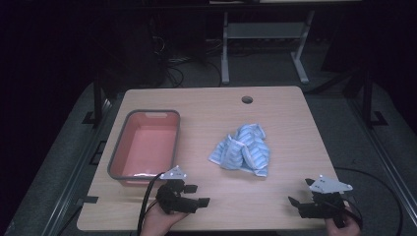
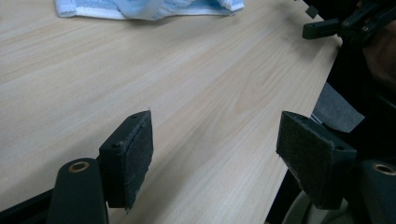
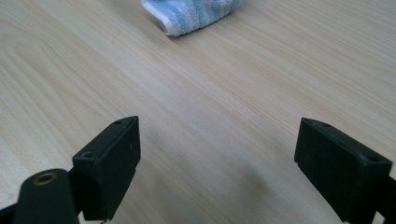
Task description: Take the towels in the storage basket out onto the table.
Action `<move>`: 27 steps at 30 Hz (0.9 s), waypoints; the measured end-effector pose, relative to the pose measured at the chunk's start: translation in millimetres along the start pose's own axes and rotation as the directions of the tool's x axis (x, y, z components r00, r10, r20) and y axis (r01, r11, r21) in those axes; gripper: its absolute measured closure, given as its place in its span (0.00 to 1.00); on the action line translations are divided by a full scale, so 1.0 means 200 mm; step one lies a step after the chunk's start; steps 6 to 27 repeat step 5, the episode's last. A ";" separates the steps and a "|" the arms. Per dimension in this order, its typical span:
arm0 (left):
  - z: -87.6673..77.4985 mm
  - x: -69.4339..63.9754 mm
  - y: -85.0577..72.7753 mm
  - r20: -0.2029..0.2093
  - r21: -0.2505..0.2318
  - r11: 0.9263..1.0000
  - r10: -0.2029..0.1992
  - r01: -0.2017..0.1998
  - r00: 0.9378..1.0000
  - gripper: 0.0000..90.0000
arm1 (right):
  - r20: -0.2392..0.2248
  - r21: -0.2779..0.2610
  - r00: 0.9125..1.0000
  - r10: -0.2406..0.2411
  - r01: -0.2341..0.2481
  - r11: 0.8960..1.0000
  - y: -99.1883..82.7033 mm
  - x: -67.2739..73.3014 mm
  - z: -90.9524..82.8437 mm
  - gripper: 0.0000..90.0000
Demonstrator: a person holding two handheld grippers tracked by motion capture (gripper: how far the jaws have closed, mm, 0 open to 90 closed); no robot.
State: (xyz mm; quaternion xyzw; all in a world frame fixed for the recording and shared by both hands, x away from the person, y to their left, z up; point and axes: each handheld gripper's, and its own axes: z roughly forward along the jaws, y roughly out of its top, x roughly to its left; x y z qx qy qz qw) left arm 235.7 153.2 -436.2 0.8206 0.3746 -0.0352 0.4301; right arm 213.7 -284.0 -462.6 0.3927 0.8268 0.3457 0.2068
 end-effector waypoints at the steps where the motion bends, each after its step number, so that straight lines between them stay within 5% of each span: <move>1: 0.00 -0.01 0.00 -0.012 -0.001 1.000 0.007 -0.007 1.000 0.29 | 0.002 -0.001 1.000 -0.001 0.001 1.000 0.00 0.00 0.00 0.15; 4: -0.01 -0.03 -0.01 -0.038 -0.010 0.999 0.045 -0.045 0.998 0.29 | 0.000 -0.008 1.000 -0.003 0.003 1.000 0.00 0.01 -0.01 0.15; 27: -0.01 -0.03 -0.01 -0.038 -0.010 0.999 0.045 -0.045 0.998 0.29 | -0.004 -0.012 1.000 -0.004 0.004 1.000 0.00 0.01 -0.01 0.15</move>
